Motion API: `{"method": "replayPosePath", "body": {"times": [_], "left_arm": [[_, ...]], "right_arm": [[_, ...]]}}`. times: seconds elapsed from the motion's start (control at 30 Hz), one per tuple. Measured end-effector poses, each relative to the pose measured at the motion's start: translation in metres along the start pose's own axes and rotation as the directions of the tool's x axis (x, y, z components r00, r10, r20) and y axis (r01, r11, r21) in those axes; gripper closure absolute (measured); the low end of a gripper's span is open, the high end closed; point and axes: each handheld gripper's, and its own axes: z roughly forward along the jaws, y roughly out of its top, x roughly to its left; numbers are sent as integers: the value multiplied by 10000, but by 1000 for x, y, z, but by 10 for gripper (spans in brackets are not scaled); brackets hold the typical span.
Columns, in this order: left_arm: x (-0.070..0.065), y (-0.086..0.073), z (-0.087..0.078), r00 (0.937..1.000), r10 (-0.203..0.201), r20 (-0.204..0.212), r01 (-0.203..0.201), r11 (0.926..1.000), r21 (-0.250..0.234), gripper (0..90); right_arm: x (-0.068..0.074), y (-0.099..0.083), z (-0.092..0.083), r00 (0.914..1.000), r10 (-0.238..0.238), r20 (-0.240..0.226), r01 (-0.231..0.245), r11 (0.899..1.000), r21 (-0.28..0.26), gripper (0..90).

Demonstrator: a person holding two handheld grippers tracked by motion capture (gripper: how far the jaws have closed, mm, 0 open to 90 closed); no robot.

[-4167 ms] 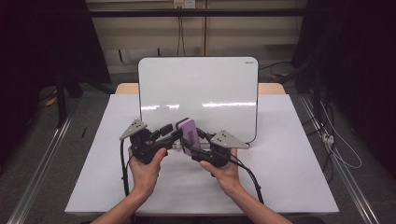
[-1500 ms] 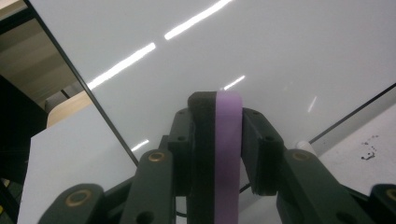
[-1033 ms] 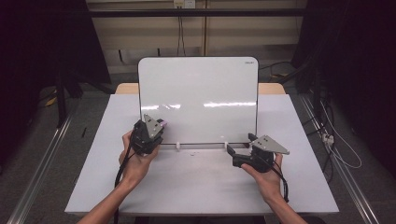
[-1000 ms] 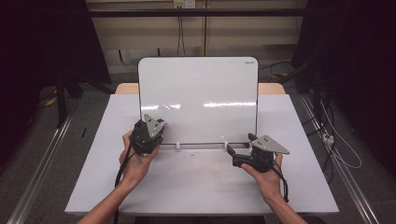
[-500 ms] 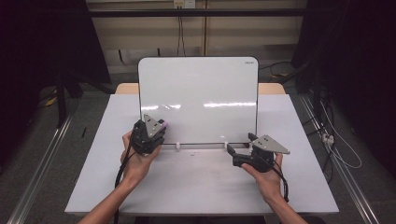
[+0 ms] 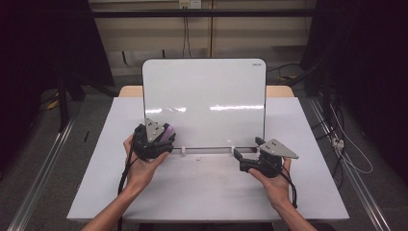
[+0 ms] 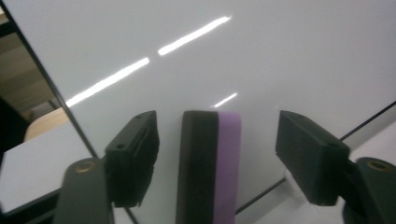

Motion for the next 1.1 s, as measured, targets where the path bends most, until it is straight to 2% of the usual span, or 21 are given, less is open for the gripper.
{"method": "replayPosePath", "body": {"times": [0.1,0.17,0.27,0.4,0.57,0.67,0.77,0.87,0.97,1.0,1.1], "left_arm": [[6,-1,-2,9973,-591,443,599,9980,-183,153],[9,-1,-4,9920,-934,852,967,9947,-353,102],[12,-2,-7,9847,-1187,1275,1232,9920,-274,52],[15,-7,-12,9721,-1609,1708,1700,9847,-397,40],[18,-12,-19,9616,-1823,2049,1930,9807,-329,35],[18,-14,-25,9710,-1537,1829,1651,9851,-488,36],[19,-16,-31,9683,-1515,1984,1632,9856,-439,32],[19,-19,-35,9782,-1523,1414,1566,9875,-200,42],[17,-24,-37,9840,-1270,1251,1305,9913,-196,47],[17,-26,-39,9878,-1095,1106,1118,9936,-147,49],[16,-32,-42,9929,-876,810,885,9960,-78,50]], "right_arm": [[-1,0,-1,10000,59,-18,-59,10000,24,89],[-1,0,-1,10000,59,-34,-59,10000,36,86],[-2,0,0,10000,52,1,-52,10000,48,84],[-2,0,-1,10000,-2,-13,2,10000,74,77],[-3,0,-1,10000,24,-41,-23,9999,142,57],[-3,0,-1,10000,29,-67,-28,9999,158,51],[-3,0,-1,10000,-9,-72,10,9998,174,48],[-4,0,-3,10000,38,-43,-37,9998,182,48],[-6,0,-5,10000,-13,16,13,9998,190,48],[-7,0,-7,10000,-18,80,16,9997,237,49],[-11,-2,-11,9997,-24,241,17,9996,274,52]]}}
